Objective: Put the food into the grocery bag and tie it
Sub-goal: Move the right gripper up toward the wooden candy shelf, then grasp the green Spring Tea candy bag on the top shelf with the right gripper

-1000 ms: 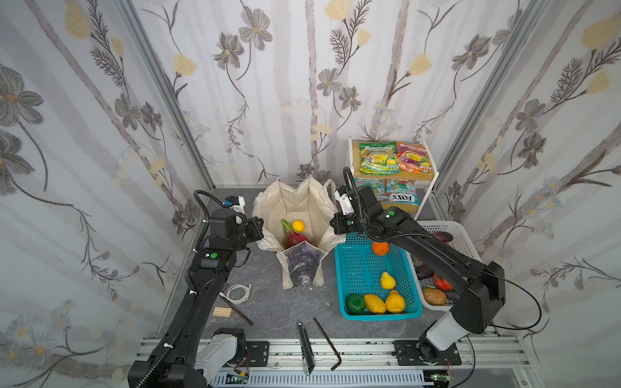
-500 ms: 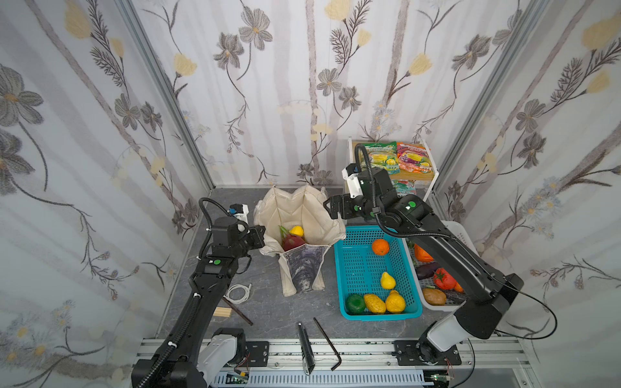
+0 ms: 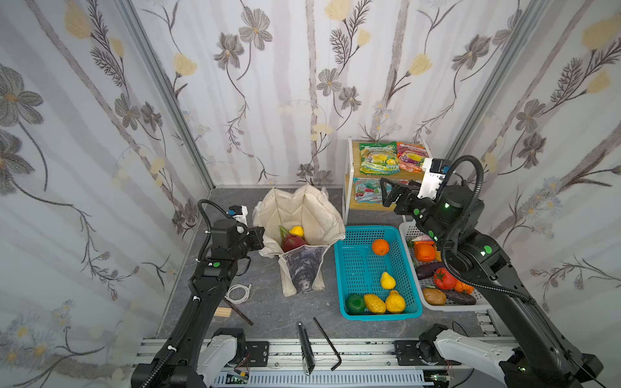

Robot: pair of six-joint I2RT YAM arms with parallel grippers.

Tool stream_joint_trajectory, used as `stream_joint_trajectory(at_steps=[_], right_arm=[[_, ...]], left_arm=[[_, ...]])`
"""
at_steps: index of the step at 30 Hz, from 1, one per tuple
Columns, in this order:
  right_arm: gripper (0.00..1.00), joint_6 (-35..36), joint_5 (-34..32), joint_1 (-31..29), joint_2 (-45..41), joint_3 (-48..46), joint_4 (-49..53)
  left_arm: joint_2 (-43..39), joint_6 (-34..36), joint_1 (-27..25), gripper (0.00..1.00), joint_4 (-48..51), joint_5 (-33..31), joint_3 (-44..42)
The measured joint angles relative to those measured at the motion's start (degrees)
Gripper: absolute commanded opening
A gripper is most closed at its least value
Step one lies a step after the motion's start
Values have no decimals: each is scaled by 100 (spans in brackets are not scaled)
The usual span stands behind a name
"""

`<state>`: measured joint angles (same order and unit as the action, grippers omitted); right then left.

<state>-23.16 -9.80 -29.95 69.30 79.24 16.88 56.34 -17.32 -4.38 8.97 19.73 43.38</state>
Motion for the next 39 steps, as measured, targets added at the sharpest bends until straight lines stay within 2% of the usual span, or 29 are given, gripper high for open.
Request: stream_joint_trajectory(at_steps=[3, 8, 12, 19, 31, 37, 39], right_arm=[[100, -122, 511, 623, 96, 81, -315], [99, -391, 1746, 1561, 717, 295, -459], [87, -564, 2321, 1954, 1158, 472, -457], [76, -638, 2785, 2144, 1755, 719, -476], [71, -796, 3005, 2446, 2253, 774, -590], [57, -933, 3248, 2472, 2507, 774, -710], [55, -935, 3311, 2472, 2570, 787, -763]], left_arm=[[-39, -2, 0, 0, 0, -2, -9], [-48, -4, 0, 0, 0, -13, -13], [-98, -7, 0, 0, -2, -17, -44], [-160, -7, 0, 0, 0, -46, -55], [-203, -7, 0, 0, 0, -42, -57], [-238, -7, 0, 0, 0, -42, -63], [-240, -4, 0, 0, 0, -42, -63]])
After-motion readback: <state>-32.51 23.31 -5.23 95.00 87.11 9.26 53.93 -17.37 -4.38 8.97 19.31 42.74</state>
